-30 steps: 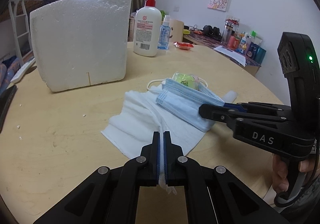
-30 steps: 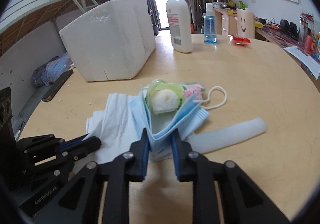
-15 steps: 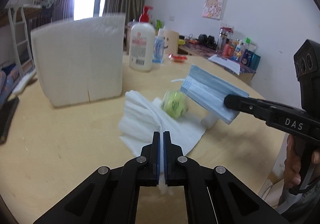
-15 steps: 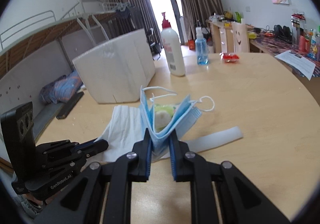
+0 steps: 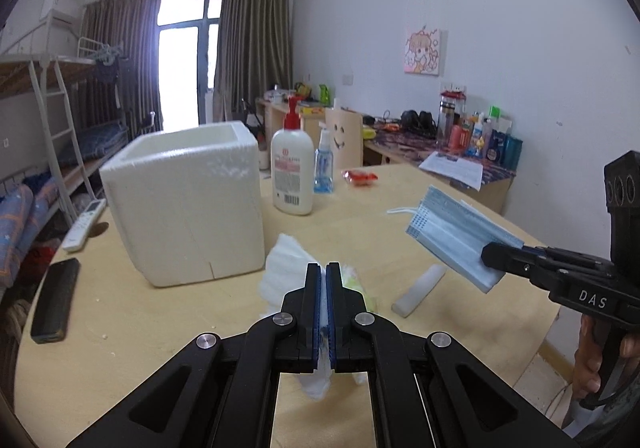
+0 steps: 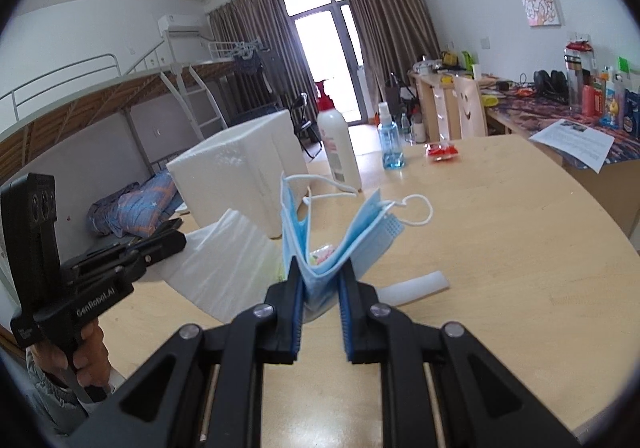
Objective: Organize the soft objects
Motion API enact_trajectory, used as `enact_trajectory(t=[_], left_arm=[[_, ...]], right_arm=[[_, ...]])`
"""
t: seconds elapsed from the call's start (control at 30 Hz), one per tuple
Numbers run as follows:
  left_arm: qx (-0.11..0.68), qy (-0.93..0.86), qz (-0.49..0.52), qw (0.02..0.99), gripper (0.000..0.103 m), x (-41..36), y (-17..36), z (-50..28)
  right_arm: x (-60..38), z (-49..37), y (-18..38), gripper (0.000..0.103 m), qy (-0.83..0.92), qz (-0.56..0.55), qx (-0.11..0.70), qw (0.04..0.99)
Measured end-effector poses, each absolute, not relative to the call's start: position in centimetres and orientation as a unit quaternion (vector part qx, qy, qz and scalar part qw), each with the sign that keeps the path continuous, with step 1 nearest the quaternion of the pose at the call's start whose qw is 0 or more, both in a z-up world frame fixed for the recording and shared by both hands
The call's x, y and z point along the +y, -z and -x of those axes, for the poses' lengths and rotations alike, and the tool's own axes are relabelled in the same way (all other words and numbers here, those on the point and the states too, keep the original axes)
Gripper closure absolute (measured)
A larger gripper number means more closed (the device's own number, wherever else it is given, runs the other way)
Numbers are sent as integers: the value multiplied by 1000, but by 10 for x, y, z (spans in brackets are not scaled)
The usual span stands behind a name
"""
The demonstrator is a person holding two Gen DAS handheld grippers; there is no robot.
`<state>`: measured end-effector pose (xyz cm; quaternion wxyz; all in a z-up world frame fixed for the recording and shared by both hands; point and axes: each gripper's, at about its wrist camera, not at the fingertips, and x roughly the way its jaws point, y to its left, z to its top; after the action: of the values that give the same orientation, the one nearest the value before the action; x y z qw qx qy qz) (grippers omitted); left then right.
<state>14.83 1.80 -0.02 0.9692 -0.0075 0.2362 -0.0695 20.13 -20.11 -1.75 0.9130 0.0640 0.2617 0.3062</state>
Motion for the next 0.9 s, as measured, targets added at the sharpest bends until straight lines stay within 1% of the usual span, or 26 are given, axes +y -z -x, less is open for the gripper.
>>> enact_trajectory(t=[0.3, 0.53, 0.57, 0.63, 0.67, 0.7, 0.73, 0.9], left_arm=[[250, 56, -3, 967, 100, 19, 8, -133], [305, 46, -7, 951, 99, 15, 40, -139], [315, 43, -6, 948, 96, 15, 45, -141], [331, 34, -11, 943, 80, 15, 56, -145], [338, 29, -12, 941, 60, 15, 61, -146], [340, 26, -13, 940, 43, 15, 63, -147], [339, 22, -13, 940, 40, 15, 65, -147], [360, 27, -15, 932, 40, 10, 79, -152]], right_arm=[[-207, -186, 13, 84, -317, -66, 246, 914], [-210, -182, 14, 84, -321, -65, 242, 913], [-210, -182, 15, 84, -321, -65, 244, 913], [-210, -182, 17, 84, -322, -63, 246, 912], [-211, -183, 18, 84, -321, -64, 247, 912], [-211, -184, 18, 84, -322, -64, 248, 912], [-210, -185, 18, 84, -323, -64, 248, 911], [-213, -187, 23, 84, -321, -67, 253, 910]])
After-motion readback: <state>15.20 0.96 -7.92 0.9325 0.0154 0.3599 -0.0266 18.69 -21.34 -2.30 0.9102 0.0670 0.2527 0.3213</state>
